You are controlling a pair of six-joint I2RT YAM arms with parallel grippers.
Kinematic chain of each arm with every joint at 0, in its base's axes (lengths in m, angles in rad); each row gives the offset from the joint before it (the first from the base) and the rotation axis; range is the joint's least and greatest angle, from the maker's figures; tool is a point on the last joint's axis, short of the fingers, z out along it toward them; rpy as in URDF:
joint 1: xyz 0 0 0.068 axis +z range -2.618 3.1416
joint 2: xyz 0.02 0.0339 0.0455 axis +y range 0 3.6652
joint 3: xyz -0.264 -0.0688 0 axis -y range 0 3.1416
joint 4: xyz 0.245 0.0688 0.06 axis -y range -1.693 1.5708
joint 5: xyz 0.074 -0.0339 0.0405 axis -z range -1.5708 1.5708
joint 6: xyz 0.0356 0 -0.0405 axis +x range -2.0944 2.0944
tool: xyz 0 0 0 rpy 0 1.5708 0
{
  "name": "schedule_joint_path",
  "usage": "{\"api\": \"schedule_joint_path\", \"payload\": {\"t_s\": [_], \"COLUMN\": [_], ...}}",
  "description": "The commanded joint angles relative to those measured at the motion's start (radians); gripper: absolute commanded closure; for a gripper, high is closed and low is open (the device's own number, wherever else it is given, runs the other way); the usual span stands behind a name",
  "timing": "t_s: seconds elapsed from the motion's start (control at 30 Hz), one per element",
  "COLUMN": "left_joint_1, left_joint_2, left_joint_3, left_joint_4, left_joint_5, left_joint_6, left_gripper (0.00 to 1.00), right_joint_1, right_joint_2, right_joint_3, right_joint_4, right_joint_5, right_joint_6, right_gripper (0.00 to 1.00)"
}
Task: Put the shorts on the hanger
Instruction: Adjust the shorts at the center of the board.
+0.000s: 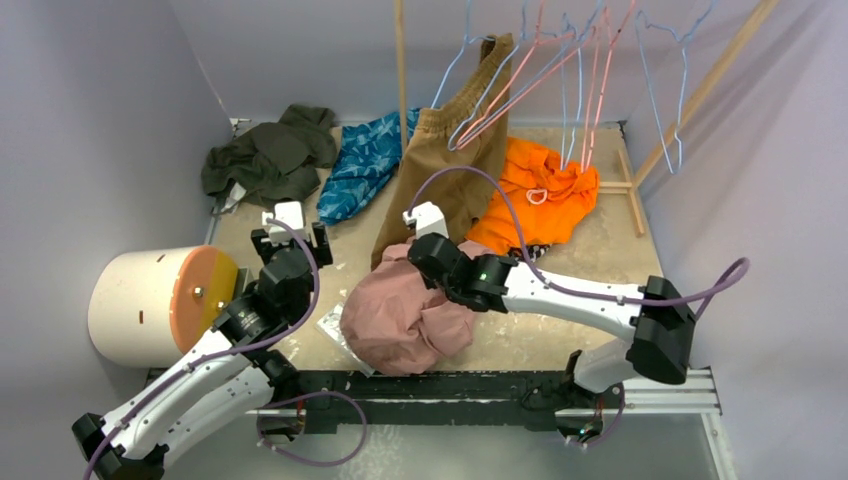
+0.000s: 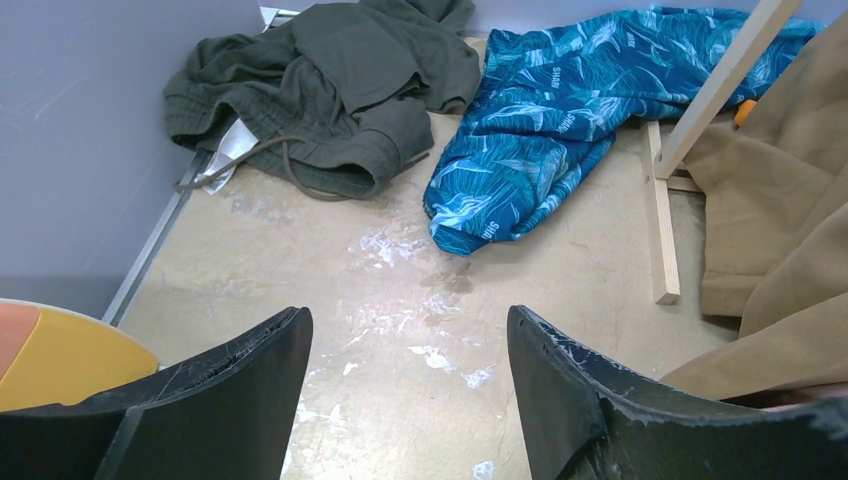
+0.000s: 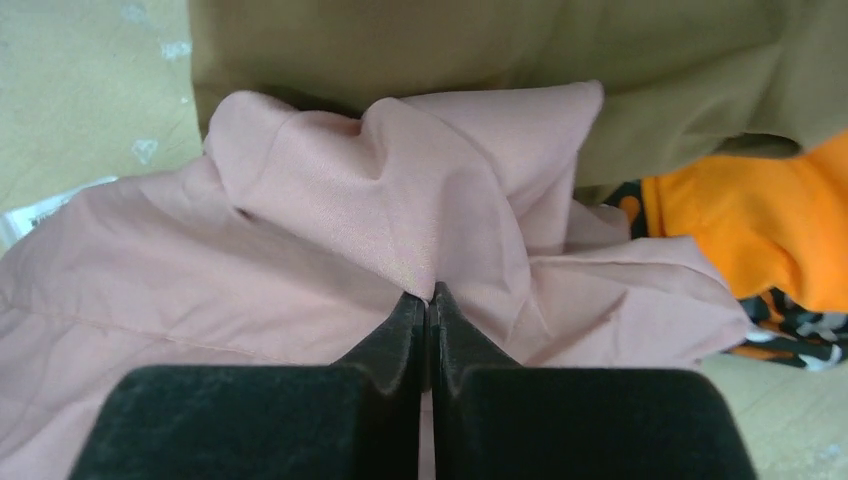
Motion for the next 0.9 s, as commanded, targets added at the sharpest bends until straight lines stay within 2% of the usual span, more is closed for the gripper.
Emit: {"api": "schedule_joint_path", "payload": {"t_s": [0.0, 0.13, 0.33, 0.37, 0.43, 0.47, 0.5, 0.57, 0.73, 0.8, 0.87], "left_joint_1": [0.005, 0.004, 0.005, 0.005, 0.006, 0.005, 0.006, 0.005, 0.006, 0.006, 0.006], "left_joint_2": [-0.009, -0.005, -0.009, -0.01, -0.008, -0.007, -0.005, -0.005, 0.0, 0.009, 0.018], "left_joint_3": [-0.003, -0.003, -0.002, -0.002, -0.002, -0.002, -0.002, -0.002, -0.005, -0.001, 0.006], "left_joint_4": [0.044, 0.045, 0.041, 0.042, 0.043, 0.043, 0.043, 0.041, 0.043, 0.042, 0.032], "left_joint_5": [0.007, 0.011, 0.013, 0.014, 0.013, 0.012, 0.013, 0.014, 0.025, 0.031, 0.032], "left_joint_6": [0.015, 0.013, 0.013, 0.013, 0.014, 0.014, 0.013, 0.013, 0.012, 0.009, 0.0], "left_gripper": [0.3, 0.3, 0.3, 0.3, 0.3, 0.3, 0.3, 0.3, 0.3, 0.3, 0.3], "right_joint_1": [-0.026, -0.097, -0.264, -0.266, -0.267, -0.265, -0.265, -0.265, -0.265, -0.262, -0.23], "right_joint_2": [-0.123, -0.235, -0.382, -0.393, -0.418, -0.442, -0.469, -0.545, -0.638, -0.609, -0.549], "right_joint_3": [-0.02, -0.05, -0.112, -0.108, -0.101, -0.105, -0.109, -0.117, -0.097, -0.078, -0.063], "right_joint_4": [-0.045, -0.123, -0.173, -0.179, -0.122, -0.082, -0.048, 0.023, 0.095, 0.092, 0.075], "right_joint_5": [0.139, 0.203, 0.198, 0.18, 0.106, 0.054, -0.037, -0.164, -0.505, -0.579, -0.571], "right_joint_6": [0.067, 0.128, 0.144, 0.134, 0.063, 0.009, -0.029, -0.108, -0.226, -0.226, -0.215], "right_gripper": [1.0, 1.0, 1.0, 0.96, 0.64, 0.52, 0.46, 0.43, 0.44, 0.45, 0.48]}}
